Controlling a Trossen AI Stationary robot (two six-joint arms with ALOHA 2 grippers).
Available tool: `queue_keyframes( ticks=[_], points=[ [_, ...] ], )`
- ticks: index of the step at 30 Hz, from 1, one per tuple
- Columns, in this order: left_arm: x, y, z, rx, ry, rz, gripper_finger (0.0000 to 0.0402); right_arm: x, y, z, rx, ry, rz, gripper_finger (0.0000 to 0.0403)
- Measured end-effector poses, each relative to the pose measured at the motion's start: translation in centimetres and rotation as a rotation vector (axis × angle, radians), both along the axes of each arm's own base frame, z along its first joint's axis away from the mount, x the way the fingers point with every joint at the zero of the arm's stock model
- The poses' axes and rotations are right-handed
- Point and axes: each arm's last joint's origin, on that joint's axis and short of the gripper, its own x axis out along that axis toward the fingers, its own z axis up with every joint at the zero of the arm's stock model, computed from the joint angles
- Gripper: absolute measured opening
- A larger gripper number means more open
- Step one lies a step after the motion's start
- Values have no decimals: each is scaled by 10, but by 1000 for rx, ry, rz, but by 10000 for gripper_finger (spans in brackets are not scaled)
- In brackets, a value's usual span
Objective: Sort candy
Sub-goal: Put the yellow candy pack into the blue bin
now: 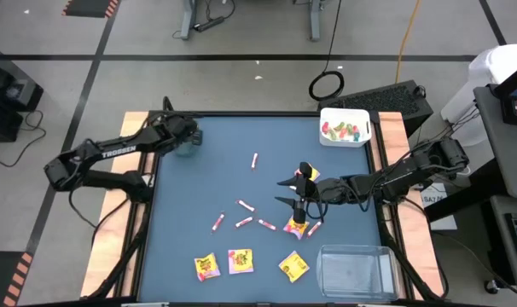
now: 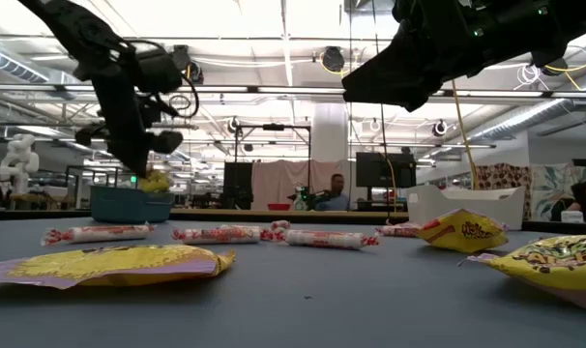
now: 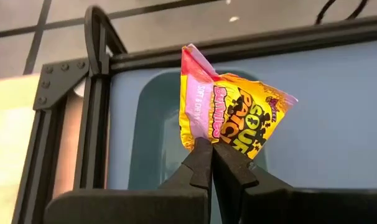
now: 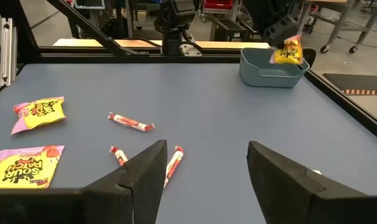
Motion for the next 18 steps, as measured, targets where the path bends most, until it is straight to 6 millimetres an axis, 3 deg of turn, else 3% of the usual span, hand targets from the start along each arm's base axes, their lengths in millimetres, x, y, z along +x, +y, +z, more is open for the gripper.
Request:
queue_keyframes(
  ticks=[5,9,14,18],
  points=[
    [8,6,-17,-45,59,1,24,0,0,0,10,-1,0,212],
    [12,9,-24,-61,64,-11,75,0,0,0,22,-1,-3,212],
    [12,9,-19,-34,57,-34,153,-3,-2,-8,48,69,-75,212],
    [8,6,-6,15,47,-74,190,-8,-5,-16,89,141,-171,212]
  ],
)
